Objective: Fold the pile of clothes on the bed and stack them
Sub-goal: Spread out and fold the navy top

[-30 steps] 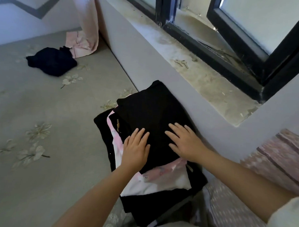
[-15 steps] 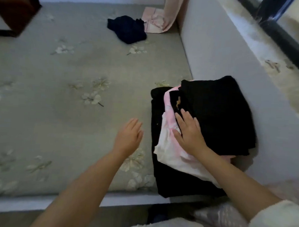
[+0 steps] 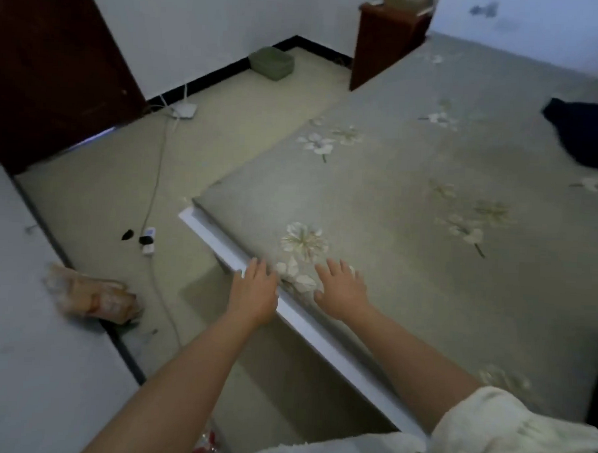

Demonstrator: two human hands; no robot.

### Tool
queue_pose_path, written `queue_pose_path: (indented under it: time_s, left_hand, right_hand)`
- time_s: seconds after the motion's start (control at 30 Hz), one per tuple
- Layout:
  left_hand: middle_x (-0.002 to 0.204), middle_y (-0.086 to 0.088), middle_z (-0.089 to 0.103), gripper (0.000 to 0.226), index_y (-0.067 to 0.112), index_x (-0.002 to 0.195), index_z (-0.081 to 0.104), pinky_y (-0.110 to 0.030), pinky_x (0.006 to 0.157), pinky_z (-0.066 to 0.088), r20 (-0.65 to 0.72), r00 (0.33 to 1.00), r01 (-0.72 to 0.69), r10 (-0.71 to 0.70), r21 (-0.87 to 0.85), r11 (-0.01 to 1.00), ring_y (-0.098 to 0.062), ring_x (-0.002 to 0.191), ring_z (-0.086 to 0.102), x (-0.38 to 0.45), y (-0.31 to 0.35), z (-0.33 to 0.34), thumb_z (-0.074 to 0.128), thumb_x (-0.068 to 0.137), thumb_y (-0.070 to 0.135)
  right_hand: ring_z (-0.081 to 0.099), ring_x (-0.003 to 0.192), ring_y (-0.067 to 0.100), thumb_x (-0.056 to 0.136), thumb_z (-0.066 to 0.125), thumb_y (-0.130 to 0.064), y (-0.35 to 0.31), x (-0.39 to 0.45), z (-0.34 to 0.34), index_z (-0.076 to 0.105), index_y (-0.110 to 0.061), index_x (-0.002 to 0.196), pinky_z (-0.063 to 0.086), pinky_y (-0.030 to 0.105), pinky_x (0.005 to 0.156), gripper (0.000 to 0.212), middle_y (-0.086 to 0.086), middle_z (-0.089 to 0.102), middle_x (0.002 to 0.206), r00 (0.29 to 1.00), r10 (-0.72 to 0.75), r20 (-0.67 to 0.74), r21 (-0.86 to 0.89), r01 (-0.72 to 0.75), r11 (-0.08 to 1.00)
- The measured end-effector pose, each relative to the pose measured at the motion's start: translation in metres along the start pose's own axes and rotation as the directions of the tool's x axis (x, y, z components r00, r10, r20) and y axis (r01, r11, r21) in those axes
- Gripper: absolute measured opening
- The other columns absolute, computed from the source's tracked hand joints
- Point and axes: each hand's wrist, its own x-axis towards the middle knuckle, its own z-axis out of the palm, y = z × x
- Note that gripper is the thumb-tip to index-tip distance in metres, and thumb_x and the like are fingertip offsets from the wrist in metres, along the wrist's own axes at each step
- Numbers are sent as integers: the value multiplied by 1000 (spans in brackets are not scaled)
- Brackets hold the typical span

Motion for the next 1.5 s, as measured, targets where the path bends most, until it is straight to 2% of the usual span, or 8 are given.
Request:
queue_pose_path:
  time_s: [0.2, 0.37, 0.5, 0.8, 0.93, 1.13, 1.3, 1.5]
  left_hand:
    - [154, -11, 10, 52, 13, 145, 17, -43, 114, 12, 121, 982, 156, -142, -111, 982, -30, 142, 6, 33, -133, 9, 34, 98, 28]
    - [153, -11, 14, 49, 13, 144, 20, -45, 112, 11, 146, 956, 275, -254, -147, 950, -28, 141, 9, 98, -232, -9, 32, 97, 24]
    - [155, -10, 3, 53, 16, 146, 15, -45, 114, 6, 182, 928, 353, -326, -144, 924, -29, 142, 0, 164, -316, -41, 33, 97, 27]
    - [155, -9, 5, 54, 14, 145, 16, -44, 113, 7, 119, 916, 394, -382, -98, 914, -28, 142, 0, 302, -516, -99, 35, 97, 30]
    - [155, -10, 2, 56, 15, 146, 14, -45, 113, 5, 177, 930, 342, -322, -99, 934, -28, 143, -5, 379, -604, -107, 35, 97, 32]
    - [155, -10, 3, 55, 15, 145, 14, -45, 113, 3, 259, 945, 230, -202, -86, 969, -28, 142, -6, 489, -695, -129, 34, 97, 32]
    - [155, -11, 3, 54, 14, 145, 15, -45, 114, 3, 316, 943, 110, -105, 3, 994, -27, 143, -5, 596, -726, -151, 30, 98, 35]
    - [155, -11, 6, 53, 12, 145, 16, -40, 114, 5, 276, 958, -81, 79, -1, 997, -26, 143, -1, 764, -714, -198, 30, 98, 33]
  right_hand:
    - [3, 143, 28, 96, 36, -33, -116, 101, 11, 19, -17, 144, 9, 49, 113, 54, 5, 9, 155, 970, -215, 115, -119, 229, 966]
    - [-1, 143, 28, 96, 37, -34, -183, 215, -12, 11, -19, 147, 5, 48, 114, 59, 8, 3, 156, 953, -259, 156, -127, 279, 952]
    - [-1, 143, 28, 97, 36, -34, -243, 319, -47, 13, -20, 146, 6, 49, 114, 56, 8, 3, 156, 949, -266, 167, -126, 288, 949]
    - [2, 143, 26, 96, 36, -34, -398, 518, -109, 19, -18, 145, 10, 48, 113, 54, 6, 8, 155, 925, -357, 133, -119, 372, 920]
    - [5, 143, 25, 95, 38, -33, -459, 610, -114, 23, -17, 143, 14, 47, 112, 53, 6, 12, 154, 947, -287, 146, -84, 301, 950]
    - [24, 134, 23, 93, 40, -32, -512, 716, -126, 33, -13, 137, 27, 43, 105, 48, 7, 31, 142, 965, -168, 200, 1, 171, 985]
    - [9, 142, 24, 95, 39, -33, -490, 789, -154, 25, -16, 143, 17, 45, 112, 53, 4, 15, 153, 971, -33, 239, 71, 17, 997]
    - [9, 142, 25, 95, 39, -33, -419, 906, -212, 23, -17, 144, 16, 45, 112, 54, 5, 13, 154, 968, 149, 200, 95, -170, 981]
